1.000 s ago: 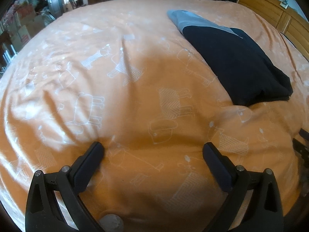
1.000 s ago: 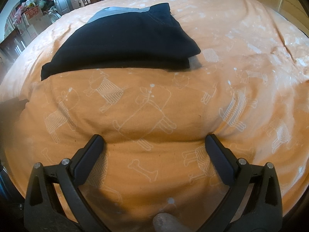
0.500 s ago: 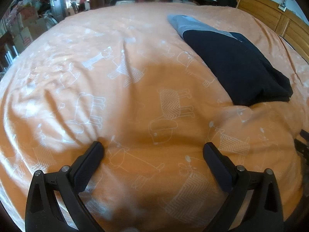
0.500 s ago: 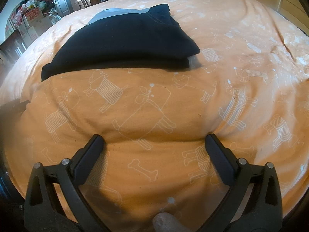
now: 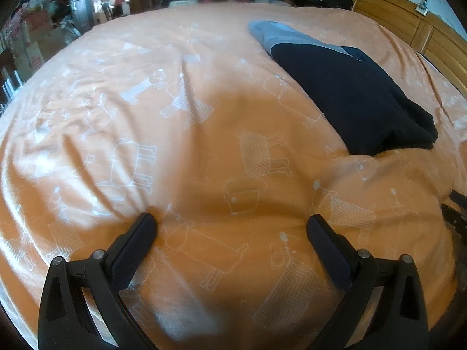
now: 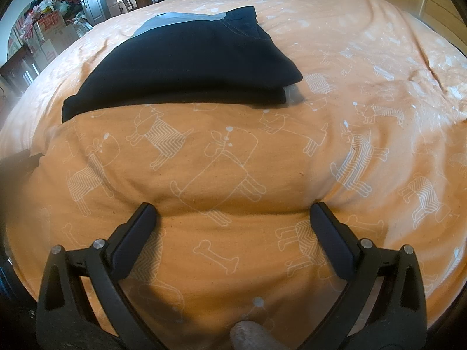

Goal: Fold small clothes

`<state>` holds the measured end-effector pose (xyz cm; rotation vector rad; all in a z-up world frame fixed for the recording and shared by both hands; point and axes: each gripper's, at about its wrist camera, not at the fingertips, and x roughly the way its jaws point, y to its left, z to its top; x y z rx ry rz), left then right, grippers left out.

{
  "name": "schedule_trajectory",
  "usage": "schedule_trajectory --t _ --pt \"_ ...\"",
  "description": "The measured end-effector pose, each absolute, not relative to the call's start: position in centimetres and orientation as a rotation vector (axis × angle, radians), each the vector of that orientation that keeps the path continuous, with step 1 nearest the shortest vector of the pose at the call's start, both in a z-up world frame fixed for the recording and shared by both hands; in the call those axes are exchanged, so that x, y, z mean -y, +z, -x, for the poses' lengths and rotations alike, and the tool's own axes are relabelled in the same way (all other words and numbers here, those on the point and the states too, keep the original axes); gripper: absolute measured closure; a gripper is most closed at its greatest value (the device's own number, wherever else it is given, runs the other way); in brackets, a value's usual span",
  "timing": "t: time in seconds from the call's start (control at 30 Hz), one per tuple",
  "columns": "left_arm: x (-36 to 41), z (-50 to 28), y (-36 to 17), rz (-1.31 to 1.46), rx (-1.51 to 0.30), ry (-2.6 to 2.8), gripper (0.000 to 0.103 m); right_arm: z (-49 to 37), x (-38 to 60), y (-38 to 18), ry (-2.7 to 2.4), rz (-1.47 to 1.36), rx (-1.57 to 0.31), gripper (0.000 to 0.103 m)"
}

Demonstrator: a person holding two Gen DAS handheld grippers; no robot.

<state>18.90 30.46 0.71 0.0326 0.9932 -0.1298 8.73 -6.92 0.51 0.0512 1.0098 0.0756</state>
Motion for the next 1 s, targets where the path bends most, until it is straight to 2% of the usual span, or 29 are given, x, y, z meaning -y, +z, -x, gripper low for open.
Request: schedule_trajectory --t 0.63,0.8,1.0 --pt "-30.0 -18.6 2.5 -0.052 -0.986 -0.118 0.002 -9.0 6.4 1.6 0.054 -0.05 -1.005 0.0" --pt "-30.2 -17.1 5.7 -0.064 -0.889 -0.101 0.003 -8.8 5.0 4.5 0.093 -0.034 -0.959 0.0" --pt "-29.8 -14.0 14.1 -0.042 -0.677 -0.106 0.003 -7.7 2.4 12.1 0.138 -0.014 -0.817 0.0"
